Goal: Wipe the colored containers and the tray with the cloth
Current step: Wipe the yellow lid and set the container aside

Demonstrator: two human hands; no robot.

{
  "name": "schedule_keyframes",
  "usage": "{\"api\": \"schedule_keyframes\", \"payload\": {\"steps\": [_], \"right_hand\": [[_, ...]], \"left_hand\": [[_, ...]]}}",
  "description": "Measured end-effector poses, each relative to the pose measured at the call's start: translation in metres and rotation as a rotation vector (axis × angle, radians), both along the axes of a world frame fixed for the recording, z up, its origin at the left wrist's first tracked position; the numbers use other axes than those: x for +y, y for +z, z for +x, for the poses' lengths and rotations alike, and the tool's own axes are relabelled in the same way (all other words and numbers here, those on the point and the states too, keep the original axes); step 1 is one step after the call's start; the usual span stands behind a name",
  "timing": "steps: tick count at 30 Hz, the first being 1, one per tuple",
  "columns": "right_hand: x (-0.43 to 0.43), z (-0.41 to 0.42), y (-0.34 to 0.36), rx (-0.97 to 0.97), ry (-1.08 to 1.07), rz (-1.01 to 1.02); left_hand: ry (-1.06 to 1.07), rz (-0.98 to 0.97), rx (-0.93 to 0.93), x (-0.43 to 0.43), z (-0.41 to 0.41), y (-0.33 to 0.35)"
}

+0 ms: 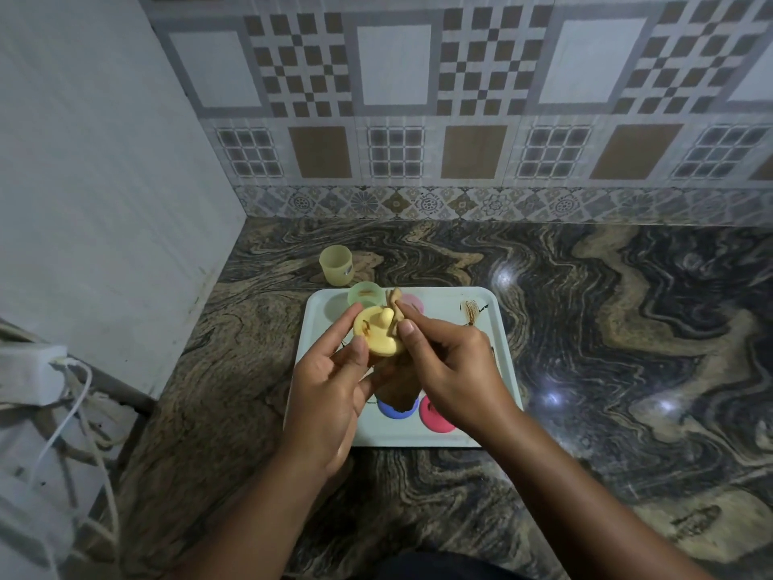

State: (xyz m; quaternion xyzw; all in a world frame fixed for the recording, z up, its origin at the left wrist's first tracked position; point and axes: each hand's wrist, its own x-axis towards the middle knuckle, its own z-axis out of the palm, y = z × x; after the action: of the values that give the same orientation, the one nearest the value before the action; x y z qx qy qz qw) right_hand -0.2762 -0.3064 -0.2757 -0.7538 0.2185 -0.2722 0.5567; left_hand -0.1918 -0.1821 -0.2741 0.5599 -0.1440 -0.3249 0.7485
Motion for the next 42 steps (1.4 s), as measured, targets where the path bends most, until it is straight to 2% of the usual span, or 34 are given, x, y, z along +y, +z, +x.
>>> {"api": "schedule_keyframes", "payload": {"steps": [3, 6, 10, 13, 18, 24, 27, 33, 40, 42], "right_hand": [[0.001, -0.003, -0.001, -0.001, 0.004, -0.004], [0.002, -0.007, 0.003, -0.023, 0.001, -0.053], [-0.003, 0.001, 0.002, 0.034, -0.033, -0.021], [-0.002, 0.006, 0.002, 0.052, -0.035, 0.027], [0.003, 0.002, 0.002, 0.025, -0.027, -0.030], [-0.003, 0.006, 0.009, 0.039, -0.051, -0.008], [-0.001, 0.007, 0.007, 0.027, -0.038, 0.006], [0.004, 0.001, 0.010, -0.023, -0.035, -0.070], [-0.001, 0.007, 0.015, 0.026, -0.036, -0.019], [-0.001, 0.008, 0.012, 0.025, -0.031, 0.006]], "left_hand": [[-0.011, 0.012, -0.083, -0.001, -0.005, 0.002], [0.036, -0.018, -0.038, 0.000, -0.002, 0.004], [0.068, -0.034, 0.048, -0.002, 0.003, 0.003], [0.051, -0.003, 0.006, -0.005, 0.002, 0.004], [0.047, 0.003, -0.072, -0.005, 0.001, 0.005], [0.112, 0.015, -0.060, -0.004, 0.004, 0.009], [0.081, -0.003, -0.086, -0.006, 0.001, 0.011], [0.087, -0.002, -0.065, -0.003, 0.002, 0.007], [0.130, -0.026, -0.016, -0.007, -0.002, 0.009], [0.109, -0.026, -0.056, -0.008, -0.004, 0.009]]}}
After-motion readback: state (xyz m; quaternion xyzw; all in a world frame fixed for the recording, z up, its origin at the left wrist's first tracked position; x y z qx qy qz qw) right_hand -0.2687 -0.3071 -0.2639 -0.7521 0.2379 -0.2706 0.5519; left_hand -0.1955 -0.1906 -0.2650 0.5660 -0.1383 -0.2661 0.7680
